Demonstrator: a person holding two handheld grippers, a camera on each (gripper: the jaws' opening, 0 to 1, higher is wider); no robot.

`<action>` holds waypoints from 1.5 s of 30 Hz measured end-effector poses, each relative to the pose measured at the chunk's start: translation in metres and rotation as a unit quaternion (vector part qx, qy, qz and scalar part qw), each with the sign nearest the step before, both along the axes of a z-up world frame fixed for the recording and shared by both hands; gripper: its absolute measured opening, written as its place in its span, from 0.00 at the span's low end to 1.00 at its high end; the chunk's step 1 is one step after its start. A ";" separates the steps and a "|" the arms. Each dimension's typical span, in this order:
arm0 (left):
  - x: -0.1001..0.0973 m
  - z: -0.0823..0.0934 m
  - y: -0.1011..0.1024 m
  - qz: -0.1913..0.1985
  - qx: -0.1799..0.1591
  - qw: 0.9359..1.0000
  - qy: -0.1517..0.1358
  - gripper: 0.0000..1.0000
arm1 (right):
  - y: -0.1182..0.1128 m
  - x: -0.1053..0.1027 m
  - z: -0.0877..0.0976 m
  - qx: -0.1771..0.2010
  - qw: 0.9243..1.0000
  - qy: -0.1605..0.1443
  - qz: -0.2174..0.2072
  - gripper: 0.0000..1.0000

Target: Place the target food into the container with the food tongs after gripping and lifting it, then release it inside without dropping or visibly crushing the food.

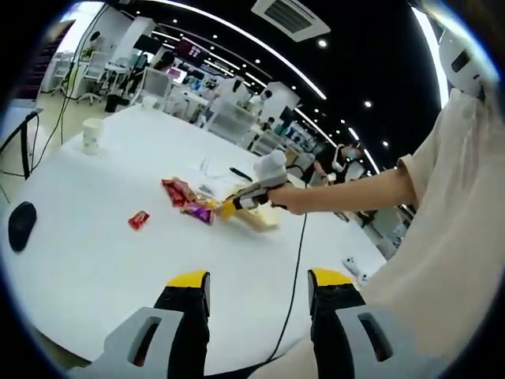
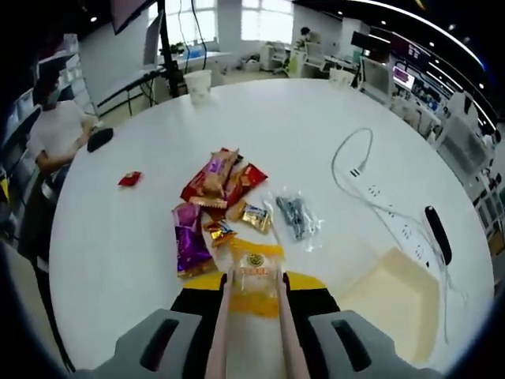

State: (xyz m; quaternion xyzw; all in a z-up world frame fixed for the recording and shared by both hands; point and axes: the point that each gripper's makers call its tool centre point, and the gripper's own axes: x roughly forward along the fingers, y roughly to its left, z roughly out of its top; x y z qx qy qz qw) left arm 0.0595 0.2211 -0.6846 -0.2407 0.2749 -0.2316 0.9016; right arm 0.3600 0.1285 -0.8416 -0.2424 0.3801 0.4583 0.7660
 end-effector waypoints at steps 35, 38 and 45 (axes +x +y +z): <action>0.001 -0.011 0.012 0.030 0.025 0.999 0.022 0.48 | 0.001 -0.003 -0.005 -0.003 1.000 0.003 0.005 0.27; 0.002 -0.011 0.015 0.038 0.027 0.999 0.021 0.49 | 0.001 -0.003 -0.006 -0.003 1.000 0.002 0.005 0.27; 0.002 -0.014 0.019 0.041 0.049 0.998 0.021 0.53 | 0.002 -0.002 -0.007 0.000 1.000 0.007 -0.001 0.27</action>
